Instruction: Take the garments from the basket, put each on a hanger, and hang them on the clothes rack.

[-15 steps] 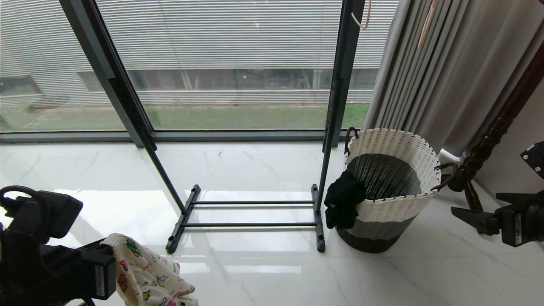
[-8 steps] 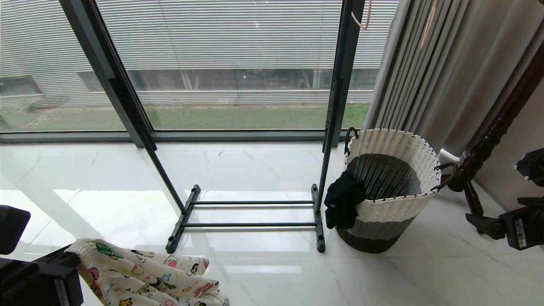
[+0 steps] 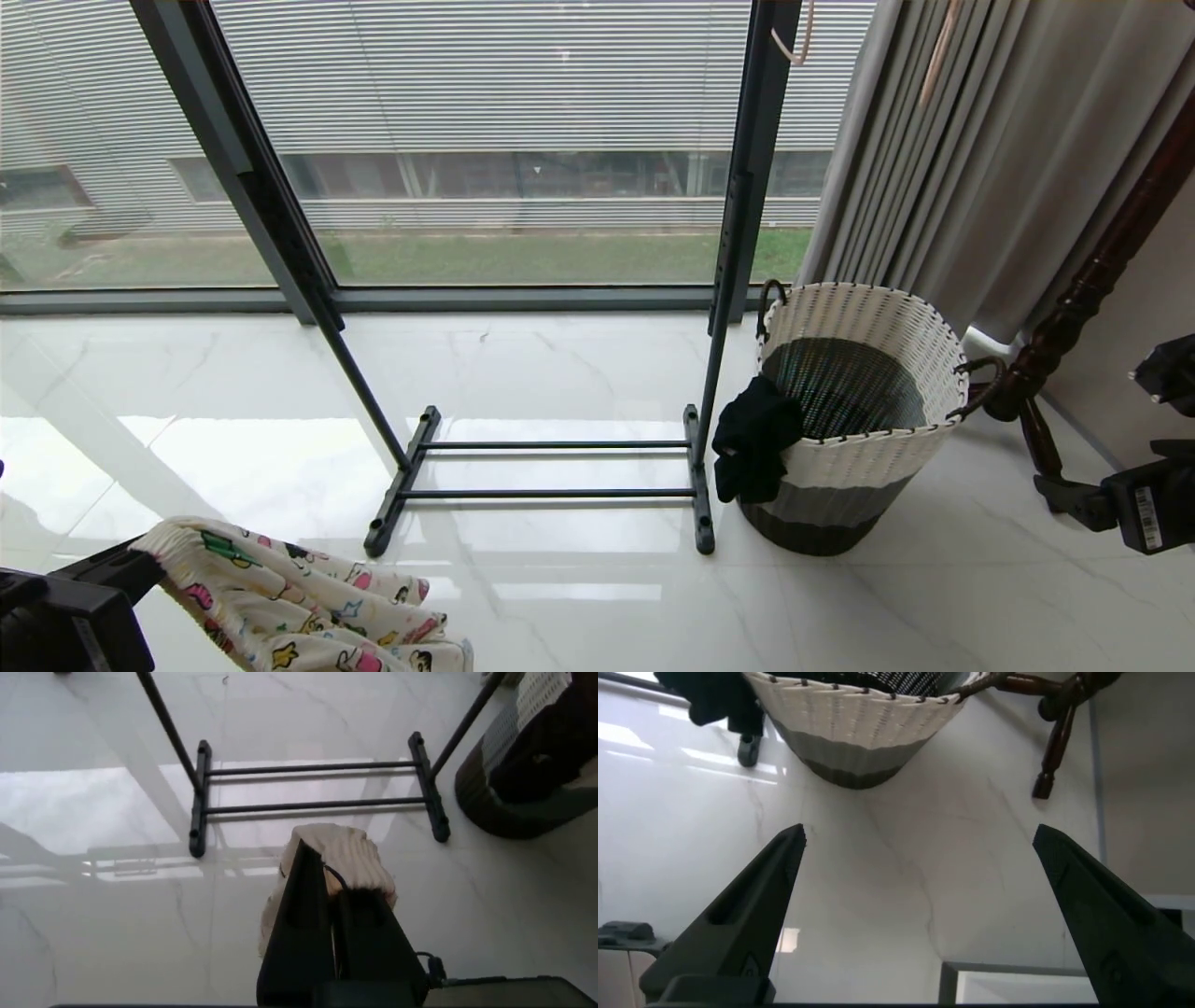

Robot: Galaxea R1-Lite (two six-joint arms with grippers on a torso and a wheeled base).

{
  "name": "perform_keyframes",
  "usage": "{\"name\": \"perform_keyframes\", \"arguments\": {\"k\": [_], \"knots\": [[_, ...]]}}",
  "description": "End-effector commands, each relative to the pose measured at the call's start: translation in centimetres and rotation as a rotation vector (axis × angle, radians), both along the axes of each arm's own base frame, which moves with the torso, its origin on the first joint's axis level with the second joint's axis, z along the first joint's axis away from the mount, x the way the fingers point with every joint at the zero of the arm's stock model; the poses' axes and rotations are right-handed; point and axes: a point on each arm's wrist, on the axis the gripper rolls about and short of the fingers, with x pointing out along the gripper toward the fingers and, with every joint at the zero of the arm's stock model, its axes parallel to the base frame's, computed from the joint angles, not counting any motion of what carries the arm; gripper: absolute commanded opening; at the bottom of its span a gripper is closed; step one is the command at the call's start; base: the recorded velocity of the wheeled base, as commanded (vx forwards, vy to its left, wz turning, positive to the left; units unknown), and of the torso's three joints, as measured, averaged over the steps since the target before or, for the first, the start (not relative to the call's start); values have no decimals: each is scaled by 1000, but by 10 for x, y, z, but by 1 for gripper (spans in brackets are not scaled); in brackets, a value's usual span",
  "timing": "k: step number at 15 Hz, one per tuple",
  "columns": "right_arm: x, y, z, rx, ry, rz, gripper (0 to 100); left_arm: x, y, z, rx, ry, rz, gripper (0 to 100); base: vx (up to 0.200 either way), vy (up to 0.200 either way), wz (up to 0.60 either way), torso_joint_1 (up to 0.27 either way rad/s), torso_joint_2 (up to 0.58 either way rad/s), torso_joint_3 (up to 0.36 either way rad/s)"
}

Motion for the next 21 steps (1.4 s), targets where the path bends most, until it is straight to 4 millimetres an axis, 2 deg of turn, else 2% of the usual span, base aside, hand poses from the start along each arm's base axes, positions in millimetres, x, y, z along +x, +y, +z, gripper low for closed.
{"name": "perform_keyframes", "arguments": {"k": [1, 5, 9, 21], "knots": [[1, 0, -2, -1, 9, 0, 100, 1, 7, -1, 1, 6, 80, 0, 0, 0, 0, 0, 0, 0], [3, 0, -1, -1, 7, 0, 100, 3, 8, -4, 2, 26, 95, 0, 0, 0, 0, 51, -226, -222], [3, 0, 0, 1, 3, -4, 100, 8, 9, -7, -5, 55, 110, 0, 0, 0, 0, 170, -503, -293], [3, 0, 3, 6, -26, -6, 100, 7, 17, -10, 1, 66, 192, 0, 0, 0, 0, 194, -478, -283]]}}
